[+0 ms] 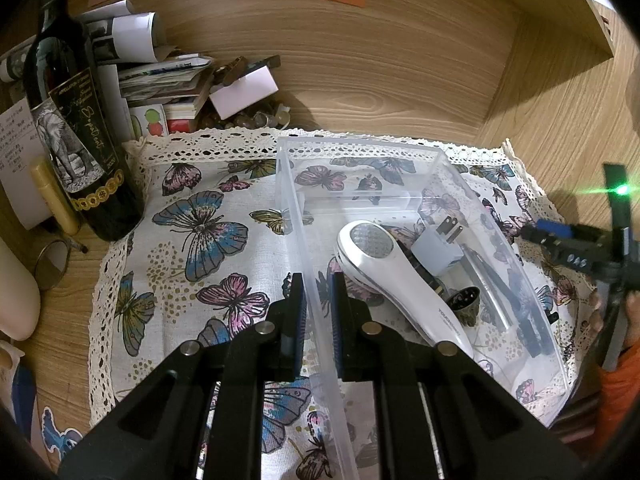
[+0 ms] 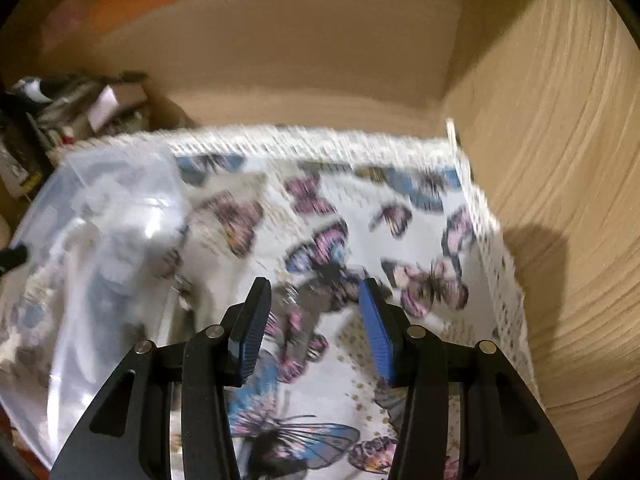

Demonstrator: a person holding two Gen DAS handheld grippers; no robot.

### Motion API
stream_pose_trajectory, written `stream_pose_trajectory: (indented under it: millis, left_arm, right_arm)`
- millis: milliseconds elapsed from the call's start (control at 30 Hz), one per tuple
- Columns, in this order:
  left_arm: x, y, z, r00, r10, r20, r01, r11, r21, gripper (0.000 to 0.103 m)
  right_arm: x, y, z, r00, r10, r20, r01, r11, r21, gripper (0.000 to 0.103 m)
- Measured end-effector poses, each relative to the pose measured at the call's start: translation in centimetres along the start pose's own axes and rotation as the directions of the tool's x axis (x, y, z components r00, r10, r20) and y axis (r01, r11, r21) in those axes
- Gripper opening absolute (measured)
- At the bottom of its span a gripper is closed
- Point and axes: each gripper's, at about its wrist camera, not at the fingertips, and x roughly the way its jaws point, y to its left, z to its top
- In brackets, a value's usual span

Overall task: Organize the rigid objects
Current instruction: 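Move the right tool over the keys on the cloth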

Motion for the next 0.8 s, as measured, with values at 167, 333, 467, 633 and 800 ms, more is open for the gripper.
stream_pose_trajectory:
  millis: [167, 333, 467, 633, 800]
  left_arm:
    - [0.0, 0.1, -0.1, 1.000, -0.004, 0.001, 0.004, 1.000, -0.005, 0.010]
    - [0.0, 0.2, -0.1, 1.000, -0.003, 0.001, 0.003, 1.000, -0.004, 0.010]
    - [-0.1, 0.2, -0.1, 1.000, -0.003, 0.002, 0.003, 1.000, -0.005, 0.010]
    - [-0.1, 0.2, -0.1, 1.000, -0.003, 0.002, 0.003, 1.000, -0.005, 0.010]
    - [-0.1, 0.2, -0.1, 1.000, -0.002, 0.003, 0.002, 1.000, -0.002, 0.010]
  right_arm:
    - [2.7, -0.8, -1.5, 0.996, 0.006, -0.089, -0.006, 1.000, 0.009, 0.042]
    - [3.2, -0.5, -1.4, 0.996, 0.014, -0.085, -0.014, 1.000, -0.003, 0.042]
    - [4.0, -0.6, -0.6, 0.996, 0.025, -0.082, -0.025, 1.000, 0.004, 0.043]
    - [4.6, -0.1, -0.1, 0.998, 0.033, -0.056, -0.033, 0.999, -0.002, 0.029]
    - [4.7, 0.4, 0.3, 0.997, 0.045, -0.055, -0.046, 0.999, -0.007, 0.010]
